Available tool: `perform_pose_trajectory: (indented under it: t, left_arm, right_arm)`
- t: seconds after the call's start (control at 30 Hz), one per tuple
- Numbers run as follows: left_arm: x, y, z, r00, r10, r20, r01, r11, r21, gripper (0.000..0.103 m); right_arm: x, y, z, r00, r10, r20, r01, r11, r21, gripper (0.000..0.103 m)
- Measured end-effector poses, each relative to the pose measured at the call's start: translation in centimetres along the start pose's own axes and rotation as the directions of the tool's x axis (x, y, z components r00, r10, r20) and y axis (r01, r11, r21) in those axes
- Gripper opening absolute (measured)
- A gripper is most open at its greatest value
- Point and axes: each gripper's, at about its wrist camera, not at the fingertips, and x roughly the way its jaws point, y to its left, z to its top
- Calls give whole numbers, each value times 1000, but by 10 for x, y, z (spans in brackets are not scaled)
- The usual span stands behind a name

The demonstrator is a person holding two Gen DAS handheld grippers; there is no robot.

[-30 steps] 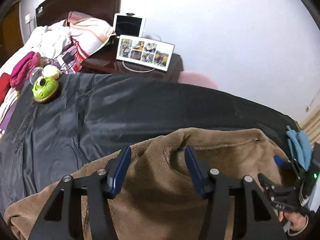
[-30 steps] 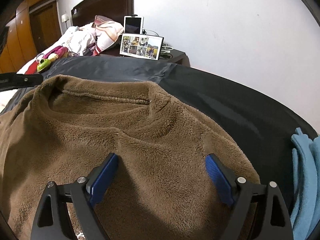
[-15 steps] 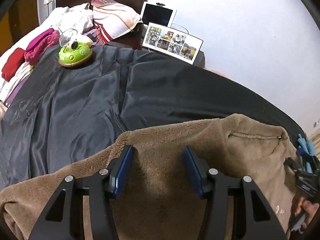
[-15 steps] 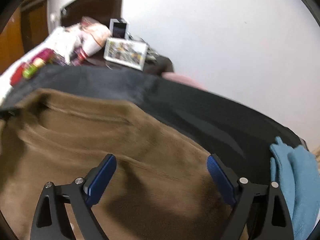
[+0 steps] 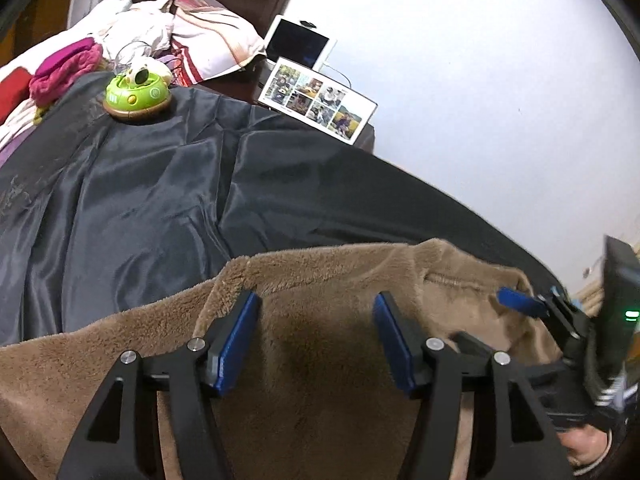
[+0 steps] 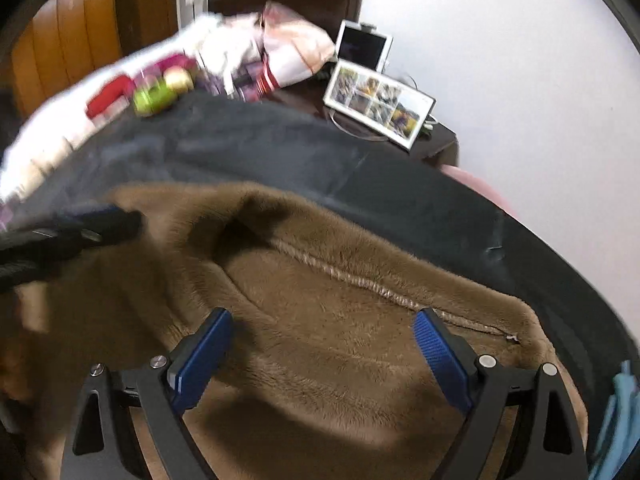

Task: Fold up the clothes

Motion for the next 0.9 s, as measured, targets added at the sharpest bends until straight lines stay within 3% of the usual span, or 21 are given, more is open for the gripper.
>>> perform_pose_trajectory:
  t: [0.07,0.13,0.17,0.27,0.37,0.57,0.6,0.63,0.7,0.9]
  left_arm:
    - [1,-6,-2,999,40,-8,-40,999,37,65]
    - [2,-12,-4,997,79,-12,-78,994,73,67]
    - [3,-14,-6,995,94,-12,-93,992,90,67]
    - [7,-19,-8,992,123,-8,-121,986,117,70]
    - [6,-15,-6,996,89,-4,-89,993,82,74]
    - [-6,5,1,999,22,32,-21,999,-29,74]
    - [-7,7,2,999,19,35,-18,999,-36,74]
    - [-7,7,2,999,20,35,-18,999,-37,74]
    - [-5,6,2,999,26,34,-25,999,-33,74]
    - [-4,0,1,998,59,33,-59,998,4,74]
  right_arm:
    - [5,-6,1,992,-123,21,123,992,2,93]
    - [11,-18,3,948,-315,44,315,949,3,93]
    - [14,-27,3,940,-336,52,336,942,19,93]
    - [7,-56,-1,978,-204,54,194,969,152,93]
    - [-7,-53,0,988,-87,124,68,987,143,93]
    - [-8,-28,10,970,179,161,-194,977,83,93]
    - [-5,-21,11,966,210,154,-222,973,67,87]
    - [0,-12,11,965,224,136,-232,971,47,70]
    - [11,5,11,962,253,98,-256,967,10,48]
    - [17,18,7,962,263,78,-260,964,-47,45]
